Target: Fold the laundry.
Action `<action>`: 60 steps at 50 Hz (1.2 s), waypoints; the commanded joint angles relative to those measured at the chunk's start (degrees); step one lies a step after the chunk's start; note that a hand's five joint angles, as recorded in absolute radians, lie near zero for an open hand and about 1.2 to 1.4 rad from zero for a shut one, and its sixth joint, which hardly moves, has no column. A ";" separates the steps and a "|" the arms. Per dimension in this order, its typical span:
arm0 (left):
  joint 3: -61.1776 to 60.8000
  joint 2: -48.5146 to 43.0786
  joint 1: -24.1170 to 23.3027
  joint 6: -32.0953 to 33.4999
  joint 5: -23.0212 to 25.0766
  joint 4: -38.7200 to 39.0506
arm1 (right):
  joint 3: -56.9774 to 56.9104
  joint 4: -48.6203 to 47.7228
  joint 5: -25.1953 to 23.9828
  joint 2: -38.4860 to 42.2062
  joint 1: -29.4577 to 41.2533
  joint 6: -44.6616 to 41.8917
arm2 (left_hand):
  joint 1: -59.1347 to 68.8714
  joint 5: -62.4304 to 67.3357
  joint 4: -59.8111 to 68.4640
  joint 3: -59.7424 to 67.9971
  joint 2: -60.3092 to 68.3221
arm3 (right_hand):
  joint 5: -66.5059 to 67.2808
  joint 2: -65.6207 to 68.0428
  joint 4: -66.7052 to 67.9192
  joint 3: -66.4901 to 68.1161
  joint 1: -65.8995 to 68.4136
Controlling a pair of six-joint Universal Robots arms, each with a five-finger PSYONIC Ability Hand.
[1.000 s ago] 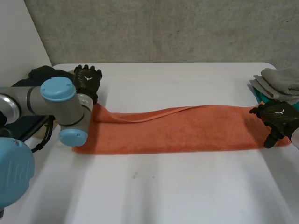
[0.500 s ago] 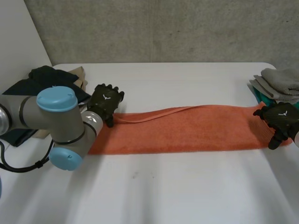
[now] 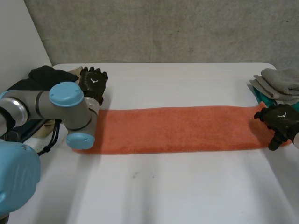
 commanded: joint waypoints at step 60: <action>-48.26 45.21 0.34 -7.52 2.48 0.69 | -13.37 -22.91 -7.57 17.19 49.95 -22.89 | -3.67 -3.16 -3.24 -3.34 -3.40 | 45.05 48.54 45.68 45.56 45.91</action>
